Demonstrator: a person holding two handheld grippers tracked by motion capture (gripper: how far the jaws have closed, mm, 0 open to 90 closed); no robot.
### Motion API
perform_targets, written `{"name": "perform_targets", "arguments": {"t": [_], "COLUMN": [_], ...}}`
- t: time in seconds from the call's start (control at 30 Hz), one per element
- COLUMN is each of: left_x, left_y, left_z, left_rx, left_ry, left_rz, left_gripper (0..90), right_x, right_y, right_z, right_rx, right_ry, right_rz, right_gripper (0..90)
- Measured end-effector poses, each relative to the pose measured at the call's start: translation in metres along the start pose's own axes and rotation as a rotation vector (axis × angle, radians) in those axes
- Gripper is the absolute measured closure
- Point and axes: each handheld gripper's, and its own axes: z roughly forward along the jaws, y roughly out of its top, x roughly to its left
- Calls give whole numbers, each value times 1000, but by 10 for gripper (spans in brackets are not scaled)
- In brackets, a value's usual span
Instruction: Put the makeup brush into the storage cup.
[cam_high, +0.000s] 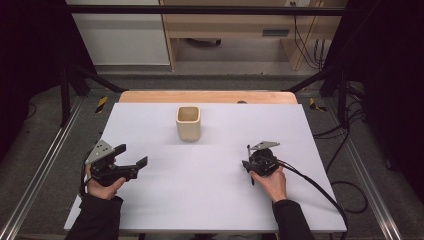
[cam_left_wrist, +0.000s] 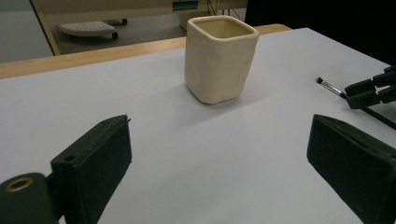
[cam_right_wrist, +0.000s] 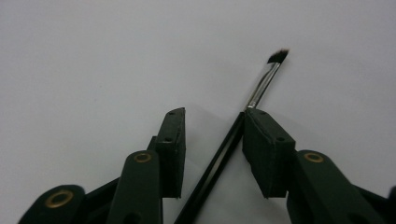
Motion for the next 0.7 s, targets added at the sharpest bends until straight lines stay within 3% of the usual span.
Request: {"name": "perform_targets", "arguments": {"t": [0.43,0.7], "left_x": [0,0], "left_y": [0,1], "left_z": [0,0], "left_rx": [0,-1], "left_ry": [-1,-2], "left_rz": [-2,-1], "left_gripper": [63,65], "right_x": [-1,-2], "right_y": [-1,-1], "right_z": [-1,-3], "right_rx": [8,21], "right_ry": [-25,-28], "right_rz": [-38,-29], "right_gripper": [752,795]}}
